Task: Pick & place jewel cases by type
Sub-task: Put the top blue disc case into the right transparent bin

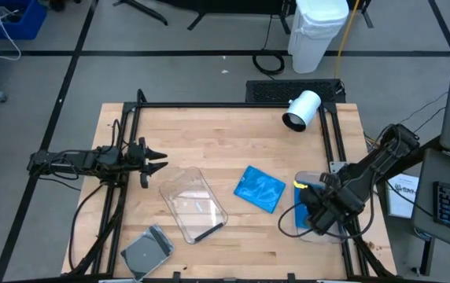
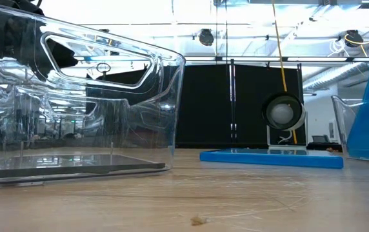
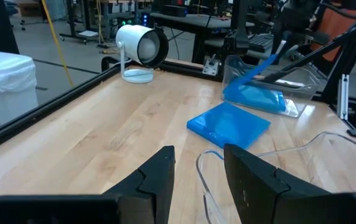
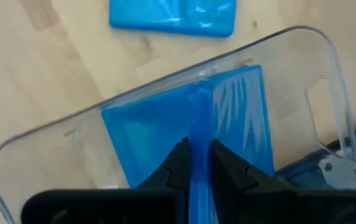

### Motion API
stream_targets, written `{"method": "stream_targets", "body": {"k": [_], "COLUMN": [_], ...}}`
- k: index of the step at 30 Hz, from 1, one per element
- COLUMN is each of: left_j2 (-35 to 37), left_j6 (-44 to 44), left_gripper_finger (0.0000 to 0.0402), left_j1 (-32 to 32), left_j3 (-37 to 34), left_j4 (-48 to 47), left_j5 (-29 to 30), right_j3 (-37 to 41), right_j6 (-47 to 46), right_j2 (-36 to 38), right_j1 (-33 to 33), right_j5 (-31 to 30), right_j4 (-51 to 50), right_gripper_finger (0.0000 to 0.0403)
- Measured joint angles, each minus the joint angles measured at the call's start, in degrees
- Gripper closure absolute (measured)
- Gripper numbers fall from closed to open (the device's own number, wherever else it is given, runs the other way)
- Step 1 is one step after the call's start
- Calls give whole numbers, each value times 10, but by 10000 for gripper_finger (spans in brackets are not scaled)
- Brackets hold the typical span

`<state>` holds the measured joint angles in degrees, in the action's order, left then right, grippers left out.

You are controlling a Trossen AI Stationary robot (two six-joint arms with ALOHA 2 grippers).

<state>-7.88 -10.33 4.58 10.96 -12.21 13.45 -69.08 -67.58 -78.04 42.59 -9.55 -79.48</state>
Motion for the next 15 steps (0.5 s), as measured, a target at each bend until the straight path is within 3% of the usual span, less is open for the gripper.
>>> {"method": "stream_targets", "body": {"k": [3, 10, 15], "left_j2": [0, 0, 0], "left_j6": [0, 0, 0], "left_gripper_finger": [256, 256, 256], "left_j1": [0, 0, 0], "left_j3": [0, 0, 0], "left_j4": [0, 0, 0], "left_j5": [0, 0, 0], "right_j3": [1, 2, 2], "right_j6": [13, 8, 6], "right_j2": [0, 0, 0], "right_j1": [0, 0, 0], "right_j5": [16, 38, 40], "right_j4": [20, 35, 34], "right_gripper_finger": [372, 278, 241]}}
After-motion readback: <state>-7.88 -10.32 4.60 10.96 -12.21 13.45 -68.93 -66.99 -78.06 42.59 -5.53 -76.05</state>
